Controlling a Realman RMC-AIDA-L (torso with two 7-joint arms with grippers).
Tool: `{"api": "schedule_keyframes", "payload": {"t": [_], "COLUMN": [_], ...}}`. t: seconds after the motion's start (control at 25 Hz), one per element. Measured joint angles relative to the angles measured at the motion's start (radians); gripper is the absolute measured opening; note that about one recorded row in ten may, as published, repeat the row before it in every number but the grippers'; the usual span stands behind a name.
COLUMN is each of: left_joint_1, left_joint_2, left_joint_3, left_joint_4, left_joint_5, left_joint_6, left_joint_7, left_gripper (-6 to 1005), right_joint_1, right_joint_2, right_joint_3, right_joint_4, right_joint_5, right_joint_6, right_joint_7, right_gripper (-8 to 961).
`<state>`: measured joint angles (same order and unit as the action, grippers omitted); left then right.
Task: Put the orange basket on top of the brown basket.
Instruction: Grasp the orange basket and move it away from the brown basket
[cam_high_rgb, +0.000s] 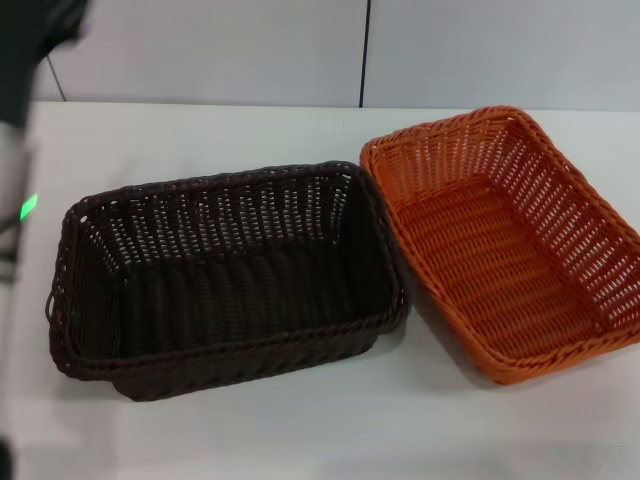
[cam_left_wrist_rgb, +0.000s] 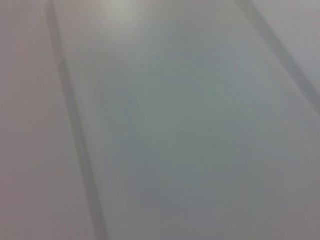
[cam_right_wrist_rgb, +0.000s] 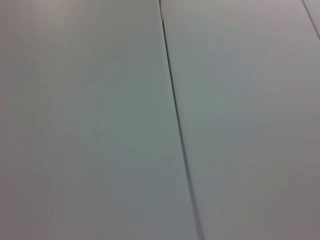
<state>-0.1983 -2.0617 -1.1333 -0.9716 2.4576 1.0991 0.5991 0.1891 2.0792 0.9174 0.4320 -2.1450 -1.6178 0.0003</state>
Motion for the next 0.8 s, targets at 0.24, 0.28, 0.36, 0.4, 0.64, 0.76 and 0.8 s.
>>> {"api": "schedule_keyframes", "payload": {"t": [0.24,0.28,0.36,0.4,0.64,0.76,0.8], "left_joint_1": [0.051,0.048,0.031,0.031,0.025,0.013,0.008], "left_joint_2": [0.001,0.0,-0.005,-0.005,-0.005,-0.005,-0.005], "left_joint_3": [-0.108,-0.15,-0.19,-0.19,-0.193,-0.194,-0.194], "left_joint_4": [0.292,0.429,0.563,0.563,0.602,0.612,0.615], "left_joint_5": [0.003,-0.001,-0.001,-0.001,-0.003,-0.011,-0.014], "left_joint_6": [0.081,0.138,0.183,0.183,0.177,0.172,0.171], "left_joint_7": [-0.275,-0.406,-0.498,-0.498,-0.508,-0.509,-0.509], "left_gripper": [826,826,826,826,826,826,826], "right_joint_1": [0.075,0.097,0.16,0.18,0.232,0.229,0.228], "right_joint_2": [-0.038,-0.055,-0.132,-0.166,-0.281,-0.275,-0.269], "right_joint_3": [-0.01,-0.008,-0.002,0.007,0.15,0.272,0.299], "right_joint_4": [0.033,0.058,0.194,0.258,0.61,0.842,0.904], "right_joint_5": [-0.111,-0.138,-0.195,-0.219,-0.388,-0.536,-0.567], "right_joint_6": [-0.014,0.032,0.26,0.378,1.058,1.503,1.622], "right_joint_7": [0.157,0.163,0.196,0.217,0.352,0.366,0.357], "right_gripper": [824,824,824,824,823,823,823]}}
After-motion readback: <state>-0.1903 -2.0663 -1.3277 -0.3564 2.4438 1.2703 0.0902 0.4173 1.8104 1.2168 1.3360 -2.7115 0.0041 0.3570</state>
